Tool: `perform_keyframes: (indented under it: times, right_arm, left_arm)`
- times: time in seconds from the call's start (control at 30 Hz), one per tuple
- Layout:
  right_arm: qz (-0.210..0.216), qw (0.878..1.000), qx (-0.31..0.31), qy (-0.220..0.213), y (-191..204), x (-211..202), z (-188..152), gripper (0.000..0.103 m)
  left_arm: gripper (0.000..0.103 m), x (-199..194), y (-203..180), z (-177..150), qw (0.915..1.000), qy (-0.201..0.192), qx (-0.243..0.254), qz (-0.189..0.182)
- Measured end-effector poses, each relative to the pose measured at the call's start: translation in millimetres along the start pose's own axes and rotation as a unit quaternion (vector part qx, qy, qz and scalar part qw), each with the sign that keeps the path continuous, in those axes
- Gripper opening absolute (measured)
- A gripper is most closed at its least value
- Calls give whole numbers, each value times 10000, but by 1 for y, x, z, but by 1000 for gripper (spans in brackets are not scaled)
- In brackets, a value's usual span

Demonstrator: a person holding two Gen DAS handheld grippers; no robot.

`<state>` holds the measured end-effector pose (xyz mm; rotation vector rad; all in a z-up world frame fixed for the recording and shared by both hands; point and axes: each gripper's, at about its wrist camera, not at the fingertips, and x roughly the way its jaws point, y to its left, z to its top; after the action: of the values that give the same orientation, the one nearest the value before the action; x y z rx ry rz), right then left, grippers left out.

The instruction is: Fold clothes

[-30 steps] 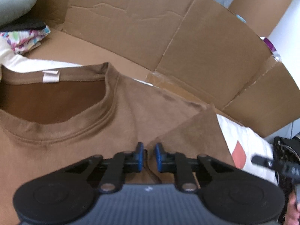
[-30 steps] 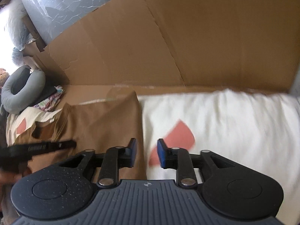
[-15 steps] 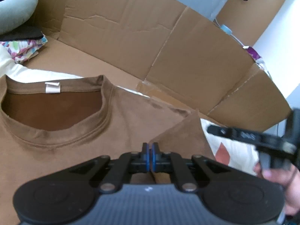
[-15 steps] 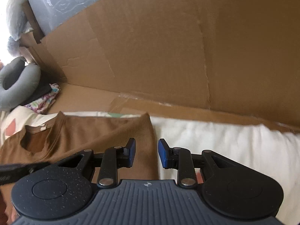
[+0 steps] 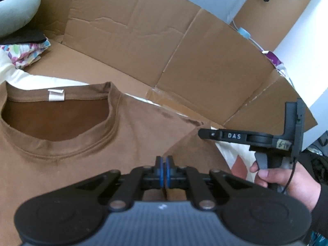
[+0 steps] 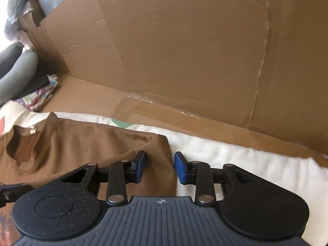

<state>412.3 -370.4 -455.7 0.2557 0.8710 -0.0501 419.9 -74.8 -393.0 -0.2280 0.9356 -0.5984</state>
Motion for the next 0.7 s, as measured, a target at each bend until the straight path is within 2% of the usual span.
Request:
perform_keyframes:
  times: [0.03,0.17,0.2,0.23,0.3,0.5,0.6,0.7]
  right_arm:
    - [6,10000,-64,-44,1,0,1,16]
    - [-291,9989,-280,-217,5,-3,5,7]
    - [-448,9981,-355,-243,6,-3,5,0]
    - [-605,9969,-431,-269,7,-3,5,0]
    - [-622,9973,-301,-232,0,-3,6,0]
    - [-43,9993,87,-361,-14,-21,10,2]
    - [102,9990,76,-419,-9,-23,11,4]
    - [86,9995,19,-293,-3,-13,10,4]
  left_arm:
    - [3,0,0,0,10000,2,-4,-5]
    - [3,0,0,-1,10000,-14,-2,15]
    - [3,0,1,-1,10000,-25,-6,47]
    - [3,0,1,-2,10000,-36,-11,80]
    - [3,0,4,-2,9999,-29,-64,106]
    - [3,-1,11,-2,9999,6,-80,111]
    - [3,0,11,-1,9999,14,-84,117]
    - [3,2,11,0,9999,22,-81,113]
